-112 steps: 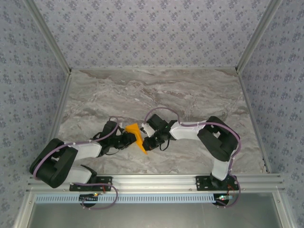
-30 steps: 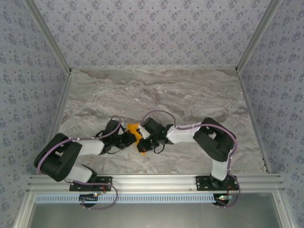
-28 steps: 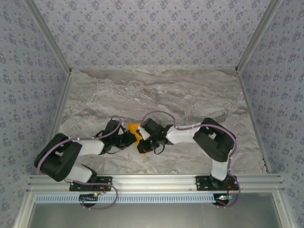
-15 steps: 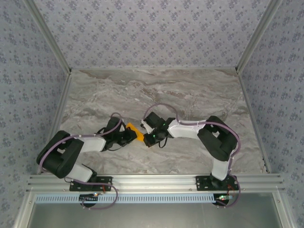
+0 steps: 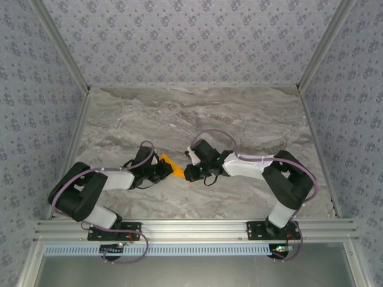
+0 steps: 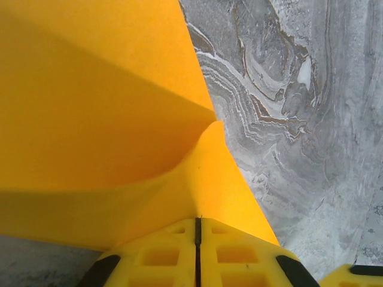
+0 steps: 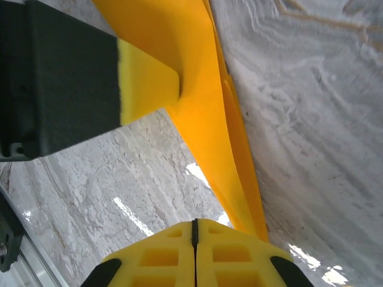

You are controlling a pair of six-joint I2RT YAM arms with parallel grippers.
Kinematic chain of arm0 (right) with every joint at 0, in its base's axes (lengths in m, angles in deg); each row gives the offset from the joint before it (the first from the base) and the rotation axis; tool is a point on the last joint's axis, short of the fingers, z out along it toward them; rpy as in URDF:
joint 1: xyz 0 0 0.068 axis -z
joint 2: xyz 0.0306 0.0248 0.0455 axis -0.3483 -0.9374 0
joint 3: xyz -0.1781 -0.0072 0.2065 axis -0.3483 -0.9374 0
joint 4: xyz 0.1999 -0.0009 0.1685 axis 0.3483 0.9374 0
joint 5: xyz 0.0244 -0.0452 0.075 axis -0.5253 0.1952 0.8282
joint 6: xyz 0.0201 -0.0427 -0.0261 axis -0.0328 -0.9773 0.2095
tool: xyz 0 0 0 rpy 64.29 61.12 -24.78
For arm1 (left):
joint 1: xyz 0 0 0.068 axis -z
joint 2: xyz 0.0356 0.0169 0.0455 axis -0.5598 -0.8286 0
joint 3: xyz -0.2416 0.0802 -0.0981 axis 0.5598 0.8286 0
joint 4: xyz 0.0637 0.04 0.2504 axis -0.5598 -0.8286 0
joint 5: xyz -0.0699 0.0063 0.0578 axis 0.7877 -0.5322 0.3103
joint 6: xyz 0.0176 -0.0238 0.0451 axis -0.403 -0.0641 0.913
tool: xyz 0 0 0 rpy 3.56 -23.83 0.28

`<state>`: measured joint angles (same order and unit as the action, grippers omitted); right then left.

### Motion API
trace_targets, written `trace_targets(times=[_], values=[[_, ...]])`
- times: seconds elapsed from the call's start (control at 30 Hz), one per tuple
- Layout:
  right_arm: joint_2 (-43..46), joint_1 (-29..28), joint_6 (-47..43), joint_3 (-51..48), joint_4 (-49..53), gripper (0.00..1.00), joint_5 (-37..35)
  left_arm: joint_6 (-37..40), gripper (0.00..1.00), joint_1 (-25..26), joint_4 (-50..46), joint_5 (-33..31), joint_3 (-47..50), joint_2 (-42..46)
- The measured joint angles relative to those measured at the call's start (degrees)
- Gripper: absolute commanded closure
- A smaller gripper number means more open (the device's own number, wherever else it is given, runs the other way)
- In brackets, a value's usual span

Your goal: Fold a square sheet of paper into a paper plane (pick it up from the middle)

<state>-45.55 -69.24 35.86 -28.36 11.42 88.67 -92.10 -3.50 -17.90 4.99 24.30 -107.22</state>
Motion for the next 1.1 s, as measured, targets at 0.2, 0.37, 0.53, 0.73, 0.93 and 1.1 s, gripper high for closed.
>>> trace_targets(times=[0.2,0.37,0.53,0.73,0.93,1.1], values=[[-2.0,0.7,1.4,-2.2,-1.7,0.94,0.7,0.0,0.91,0.0,0.8,0.0,0.5,0.1],[-2.1,0.9,2.0,-3.5,-3.7,0.94,0.9,0.0,0.91,0.0,1.9,0.0,1.2,0.4],[-2.0,1.4,2.4,-4.8,-5.9,0.94,1.8,0.0,0.91,0.0,2.2,0.0,1.9,1.0],[0.8,1.7,3.5,-5.5,-6.8,0.93,2.2,0.0,0.91,0.0,2.3,0.0,2.0,1.0],[1.2,3.1,4.8,-4.9,-9.2,0.93,2.4,0.0,0.91,0.0,2.7,0.0,2.3,1.1],[-1.7,3.5,6.4,-4.3,-10.5,0.94,3.0,0.0,0.91,0.0,3.2,0.0,2.8,1.4]])
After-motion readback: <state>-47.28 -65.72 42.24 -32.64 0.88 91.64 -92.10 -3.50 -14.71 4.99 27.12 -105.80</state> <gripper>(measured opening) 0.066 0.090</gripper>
